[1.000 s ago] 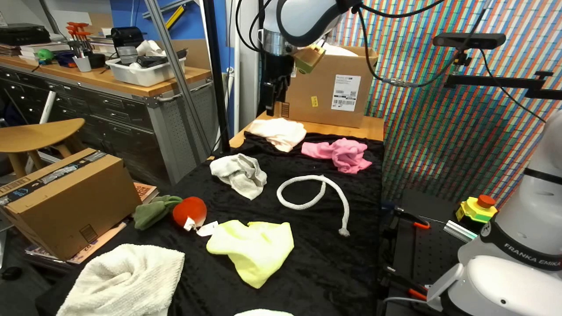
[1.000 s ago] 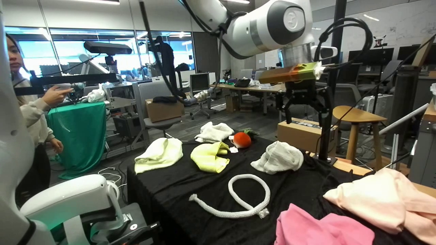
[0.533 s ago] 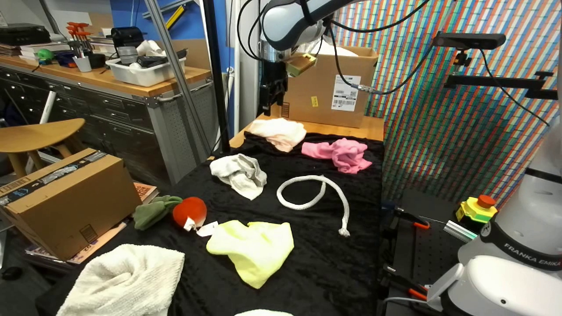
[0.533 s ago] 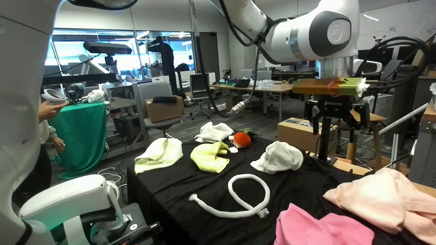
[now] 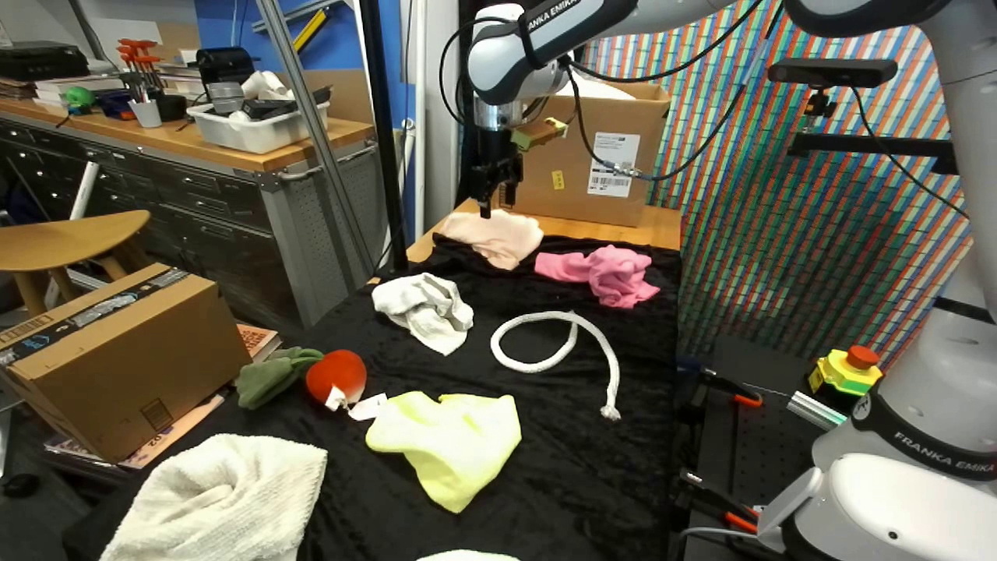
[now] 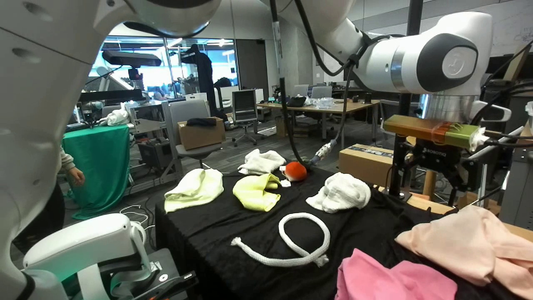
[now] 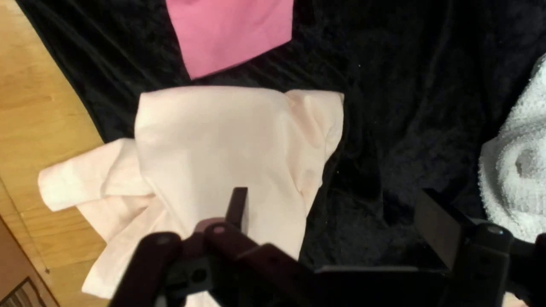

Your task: Put the things on one heap

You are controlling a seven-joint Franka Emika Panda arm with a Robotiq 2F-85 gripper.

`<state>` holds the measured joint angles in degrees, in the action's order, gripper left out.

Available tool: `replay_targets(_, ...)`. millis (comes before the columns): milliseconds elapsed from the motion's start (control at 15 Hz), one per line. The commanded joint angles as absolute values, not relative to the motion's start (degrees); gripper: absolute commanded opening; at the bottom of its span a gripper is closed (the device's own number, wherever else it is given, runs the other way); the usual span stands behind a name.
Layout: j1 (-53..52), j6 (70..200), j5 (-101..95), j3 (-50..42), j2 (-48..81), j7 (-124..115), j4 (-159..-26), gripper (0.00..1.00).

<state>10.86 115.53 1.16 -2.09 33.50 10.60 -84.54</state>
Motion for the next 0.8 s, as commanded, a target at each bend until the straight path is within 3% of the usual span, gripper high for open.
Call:
replay_targets(0, 11.69, 112.36, 3.11, -2.27, 35.27, 10.26, -82.6, 1.0)
replay_targets(733, 13.14, 119.06, 4.69, -2.19, 40.9, 10.24, -82.79, 1.0)
